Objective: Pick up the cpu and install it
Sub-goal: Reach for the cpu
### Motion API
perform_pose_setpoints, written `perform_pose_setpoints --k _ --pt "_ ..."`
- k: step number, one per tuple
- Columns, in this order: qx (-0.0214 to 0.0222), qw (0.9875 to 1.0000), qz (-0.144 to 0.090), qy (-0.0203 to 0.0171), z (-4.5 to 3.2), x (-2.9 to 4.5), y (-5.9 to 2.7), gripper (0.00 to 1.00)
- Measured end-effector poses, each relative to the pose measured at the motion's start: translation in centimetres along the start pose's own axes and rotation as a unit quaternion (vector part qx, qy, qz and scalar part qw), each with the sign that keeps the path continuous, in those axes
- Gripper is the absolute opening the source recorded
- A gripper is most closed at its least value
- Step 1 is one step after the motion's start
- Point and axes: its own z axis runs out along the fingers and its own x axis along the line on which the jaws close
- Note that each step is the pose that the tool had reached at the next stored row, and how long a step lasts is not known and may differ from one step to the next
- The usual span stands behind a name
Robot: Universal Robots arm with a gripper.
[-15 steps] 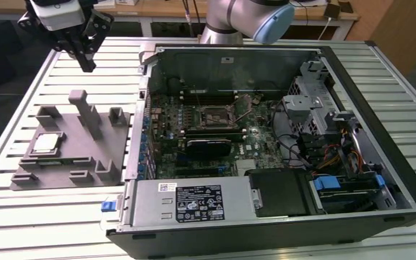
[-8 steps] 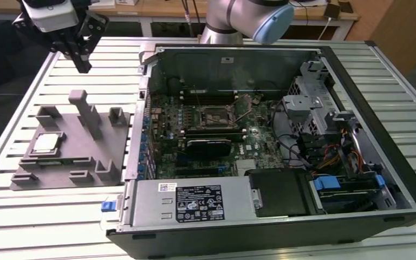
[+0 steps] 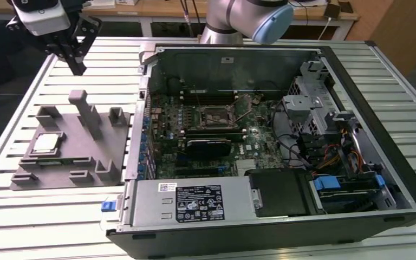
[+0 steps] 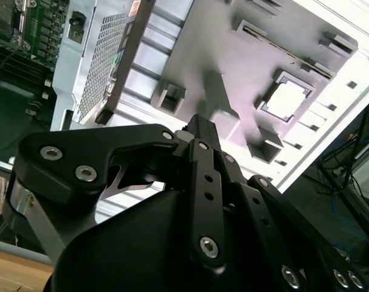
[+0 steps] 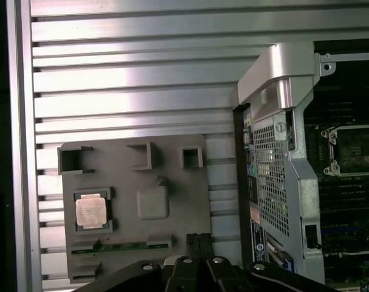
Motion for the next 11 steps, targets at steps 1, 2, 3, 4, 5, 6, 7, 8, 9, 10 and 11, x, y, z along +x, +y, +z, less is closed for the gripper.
perform_pose_setpoints --k 1,2,3,4,5,6,7,8,9,10,11 --pt "0.0000 1.0000 0.000 0.0000 0.05 0.11 -0.01 0.11" --pt "0.0000 1.0000 0.000 -0.0001 0.11 0.22 -0.02 0.11" --pt "-0.0001 1.0000 0.000 0.0000 0.17 0.33 -0.03 0.11" --pt "0.0000 1.0000 0.000 0.0000 0.22 0.43 -0.04 0.11" --pt "0.0000 1.0000 0.000 0.0000 0.28 0.53 -0.05 0.11" --pt "0.0000 1.0000 0.000 0.0000 0.33 0.63 -0.06 0.11" --pt "0.0000 1.0000 0.000 0.0000 0.38 0.73 -0.07 0.11" --pt "0.0000 1.0000 0.000 0.0000 0.43 0.83 -0.08 0.11" --pt "0.0001 1.0000 0.000 0.0000 0.47 0.94 -0.10 0.11" --pt "0.0000 1.0000 0.000 0.0000 0.53 1.06 -0.11 0.11" --pt "0.0000 1.0000 0.000 0.0000 0.58 1.19 -0.12 0.11"
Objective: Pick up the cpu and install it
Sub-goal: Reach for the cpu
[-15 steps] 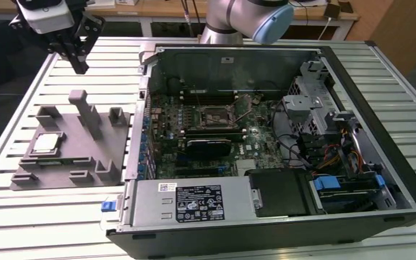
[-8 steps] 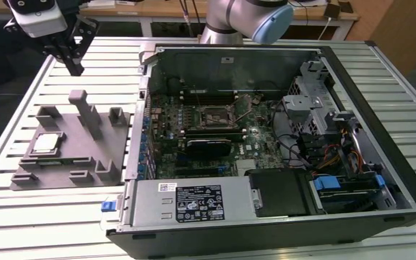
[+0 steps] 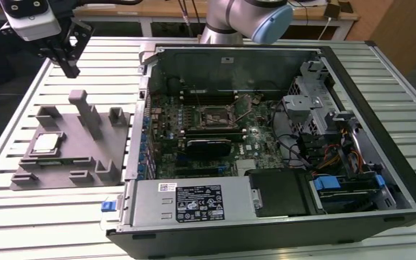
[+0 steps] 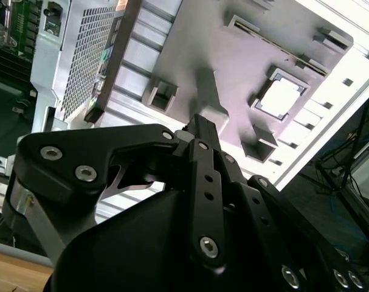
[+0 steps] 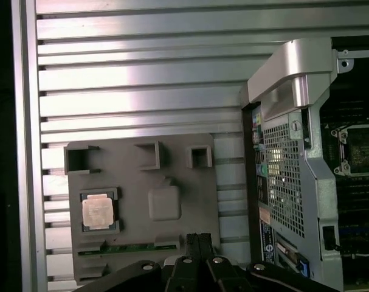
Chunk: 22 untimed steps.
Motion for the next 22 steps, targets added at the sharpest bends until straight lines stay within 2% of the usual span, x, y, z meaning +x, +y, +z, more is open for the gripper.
perform_pose_setpoints --k 10,22 --pt "0.0001 1.0000 0.000 0.0001 0.50 1.68 -0.15 0.11" --pt "-0.0002 1.0000 -0.001 0.0001 1.80 3.24 -0.33 0.11"
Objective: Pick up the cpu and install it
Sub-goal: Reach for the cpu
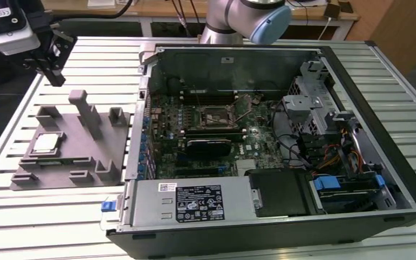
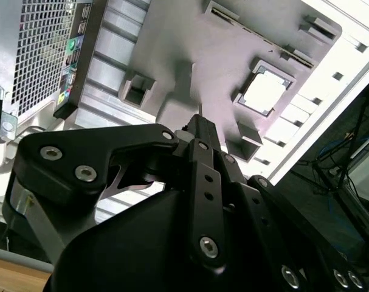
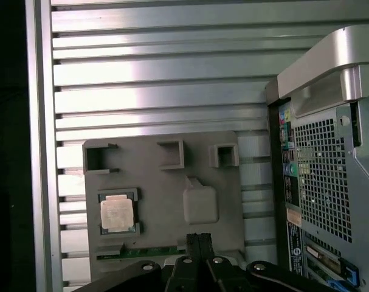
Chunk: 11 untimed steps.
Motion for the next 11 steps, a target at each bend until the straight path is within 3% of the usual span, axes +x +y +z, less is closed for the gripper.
perform_pose_setpoints --k 11 --pt "-0.0057 1.0000 -0.006 0.0006 1.02 1.92 -0.19 0.11"
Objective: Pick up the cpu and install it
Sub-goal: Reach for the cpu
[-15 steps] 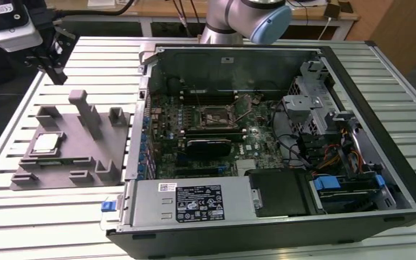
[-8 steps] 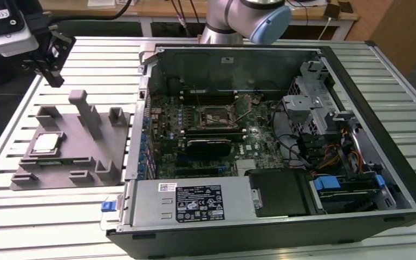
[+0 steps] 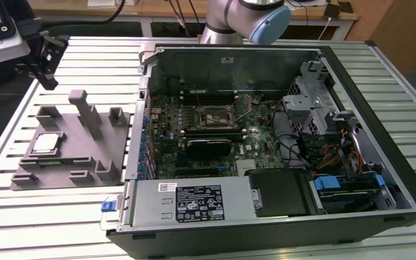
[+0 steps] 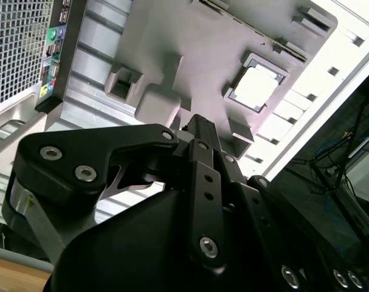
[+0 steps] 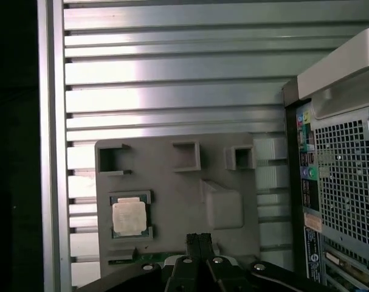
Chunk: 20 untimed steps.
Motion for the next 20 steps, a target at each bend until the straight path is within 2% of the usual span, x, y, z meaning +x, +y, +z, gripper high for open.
perform_pose_setpoints --k 8,20 --pt "-0.0030 1.0000 -0.008 0.0006 0.90 1.08 -0.17 0.11" --pt "-0.0049 0.9998 -0.020 0.0014 2.51 2.10 -0.60 0.11"
